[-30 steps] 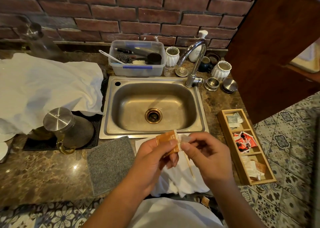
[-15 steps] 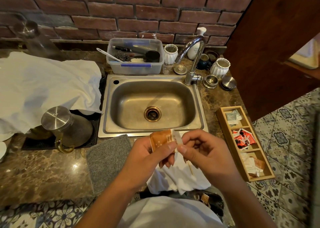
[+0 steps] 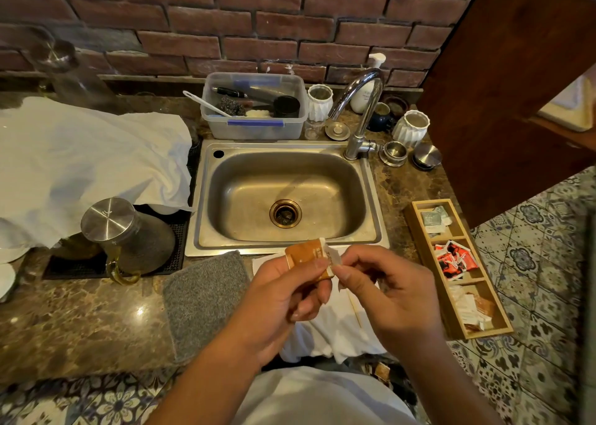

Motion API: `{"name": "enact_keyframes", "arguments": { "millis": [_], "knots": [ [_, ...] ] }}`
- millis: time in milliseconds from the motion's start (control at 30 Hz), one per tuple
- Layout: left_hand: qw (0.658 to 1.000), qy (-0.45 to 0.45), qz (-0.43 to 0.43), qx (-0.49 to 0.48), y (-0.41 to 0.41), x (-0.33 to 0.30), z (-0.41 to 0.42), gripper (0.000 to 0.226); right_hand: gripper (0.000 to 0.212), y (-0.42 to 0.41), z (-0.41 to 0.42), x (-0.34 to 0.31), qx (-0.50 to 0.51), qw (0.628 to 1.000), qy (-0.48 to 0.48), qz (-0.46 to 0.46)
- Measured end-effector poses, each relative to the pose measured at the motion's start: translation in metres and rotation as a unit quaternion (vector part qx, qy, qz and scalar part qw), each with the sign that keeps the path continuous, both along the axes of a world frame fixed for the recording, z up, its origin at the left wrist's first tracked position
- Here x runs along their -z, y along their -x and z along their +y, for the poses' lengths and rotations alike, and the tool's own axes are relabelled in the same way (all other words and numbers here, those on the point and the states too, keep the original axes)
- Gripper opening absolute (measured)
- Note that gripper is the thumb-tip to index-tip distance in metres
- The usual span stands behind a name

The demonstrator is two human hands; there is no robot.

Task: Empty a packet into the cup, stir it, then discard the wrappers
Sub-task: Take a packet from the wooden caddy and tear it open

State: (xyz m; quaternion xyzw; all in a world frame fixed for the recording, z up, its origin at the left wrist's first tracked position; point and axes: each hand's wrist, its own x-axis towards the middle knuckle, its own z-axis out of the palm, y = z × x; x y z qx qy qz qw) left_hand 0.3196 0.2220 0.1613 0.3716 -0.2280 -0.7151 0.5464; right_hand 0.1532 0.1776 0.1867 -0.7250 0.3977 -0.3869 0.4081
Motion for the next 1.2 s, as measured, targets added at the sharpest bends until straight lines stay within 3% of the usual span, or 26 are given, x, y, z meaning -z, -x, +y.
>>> {"name": "enact_keyframes", "arguments": {
  "millis": [100, 300, 467, 700, 967, 1200],
  "knots": [
    [1.0, -0.018, 0.004, 0.004, -0.001, 0.0, 0.0, 0.015, 0.007, 0.0, 0.002, 0.003, 0.012, 1.0, 0.015, 0.015],
    [0.992, -0.003, -0.129, -0.012, -0.007, -0.004, 0.0, 0.019, 0.016, 0.002, -0.003, 0.004, -0.018, 0.989, -0.142, -0.023],
    [0.985, -0.035, -0.168, 0.001, -0.013, -0.005, -0.001, 0.027, 0.014, 0.006, -0.01, 0.007, -0.064, 0.981, -0.183, 0.005],
    [0.984, -0.028, -0.173, 0.033, -0.014, -0.004, 0.001, 0.024, 0.006, 0.006, -0.009, 0.012, -0.065, 0.982, -0.178, 0.007],
    [0.983, -0.044, -0.178, 0.007, -0.009, 0.002, 0.001, 0.032, 0.009, 0.005, -0.005, 0.017, -0.037, 0.989, -0.111, 0.085],
    [0.985, -0.063, -0.157, 0.021, -0.005, 0.008, 0.002, 0.029, 0.007, 0.009, 0.001, 0.025, -0.01, 0.992, -0.103, 0.072]
  ]
}}
